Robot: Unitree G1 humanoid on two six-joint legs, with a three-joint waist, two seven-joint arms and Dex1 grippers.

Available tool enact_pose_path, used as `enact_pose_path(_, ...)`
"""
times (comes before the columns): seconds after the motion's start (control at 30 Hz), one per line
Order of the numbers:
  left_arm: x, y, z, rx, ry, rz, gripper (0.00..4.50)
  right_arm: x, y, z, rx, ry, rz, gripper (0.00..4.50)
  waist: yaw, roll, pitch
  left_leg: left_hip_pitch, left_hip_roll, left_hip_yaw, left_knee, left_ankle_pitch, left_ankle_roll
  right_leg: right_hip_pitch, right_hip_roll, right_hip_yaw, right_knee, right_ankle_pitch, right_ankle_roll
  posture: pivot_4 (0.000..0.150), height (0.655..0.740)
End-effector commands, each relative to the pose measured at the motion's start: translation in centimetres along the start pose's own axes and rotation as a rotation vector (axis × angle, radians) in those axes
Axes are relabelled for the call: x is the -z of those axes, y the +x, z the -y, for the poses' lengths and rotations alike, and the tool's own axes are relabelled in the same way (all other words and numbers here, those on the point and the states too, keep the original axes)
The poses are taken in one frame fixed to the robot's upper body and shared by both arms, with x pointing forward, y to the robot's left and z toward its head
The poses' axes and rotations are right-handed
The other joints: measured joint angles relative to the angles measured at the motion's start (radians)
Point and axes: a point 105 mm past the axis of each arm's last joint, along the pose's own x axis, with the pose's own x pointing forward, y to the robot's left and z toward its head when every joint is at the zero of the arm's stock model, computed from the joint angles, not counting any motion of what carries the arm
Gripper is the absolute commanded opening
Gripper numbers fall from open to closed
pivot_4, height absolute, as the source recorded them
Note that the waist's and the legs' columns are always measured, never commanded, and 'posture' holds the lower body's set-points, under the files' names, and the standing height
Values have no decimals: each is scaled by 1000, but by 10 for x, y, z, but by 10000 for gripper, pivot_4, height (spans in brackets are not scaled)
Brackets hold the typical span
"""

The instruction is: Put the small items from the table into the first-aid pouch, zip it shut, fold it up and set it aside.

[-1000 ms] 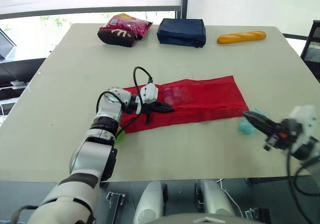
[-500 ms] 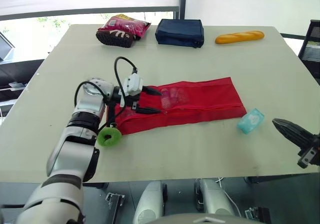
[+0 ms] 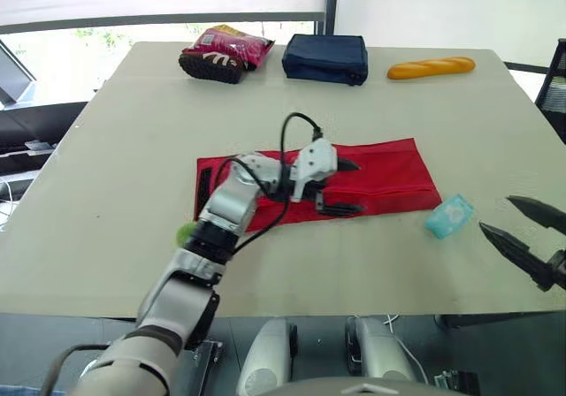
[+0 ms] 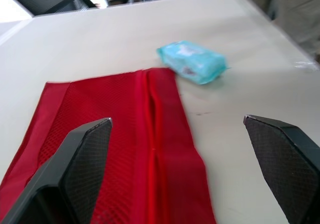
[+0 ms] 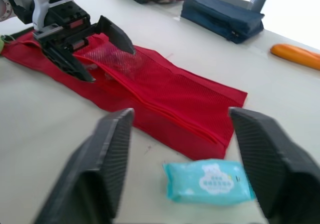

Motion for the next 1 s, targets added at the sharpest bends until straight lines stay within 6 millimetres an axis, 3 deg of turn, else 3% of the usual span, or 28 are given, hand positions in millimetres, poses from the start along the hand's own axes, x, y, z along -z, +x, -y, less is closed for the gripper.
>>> enact_pose_path(0.03,-4,13,-22,-107,-5,-25,45000,-7,-7,-1,22,-60,4,44875,0,0,0,0,0,0,0,0,0,0,0,0,0,0,0,1500,7134)
enact_pose_path(0.13,0,28,-33,-143,-9,-58,45000,-6,-9,-2,31,-61,0,44875,-2,0,0,0,0,1,0,0,0,0,0,1,0,0,0,1500,7134)
enact_pose_path(0.33,4,50,-25,-59,36,-96,45000,-6,-11,-3,55,-70,-2,44875,0,0,0,0,-1,1,0,0,0,0,0,1,-1,0,0,1500,7134)
enact_pose_path(0.73,14,73,-29,-140,113,-170,45000,-3,-12,-5,75,-68,-7,44875,1,0,0,-1,-1,1,0,0,0,0,-1,1,-2,0,0,1500,7134)
enact_pose_path(1.0,12,77,-30,-139,163,-184,45000,-1,-12,-4,82,-72,-18,44875,1,0,0,-1,-1,1,0,0,0,0,-1,1,-2,0,0,1500,7134)
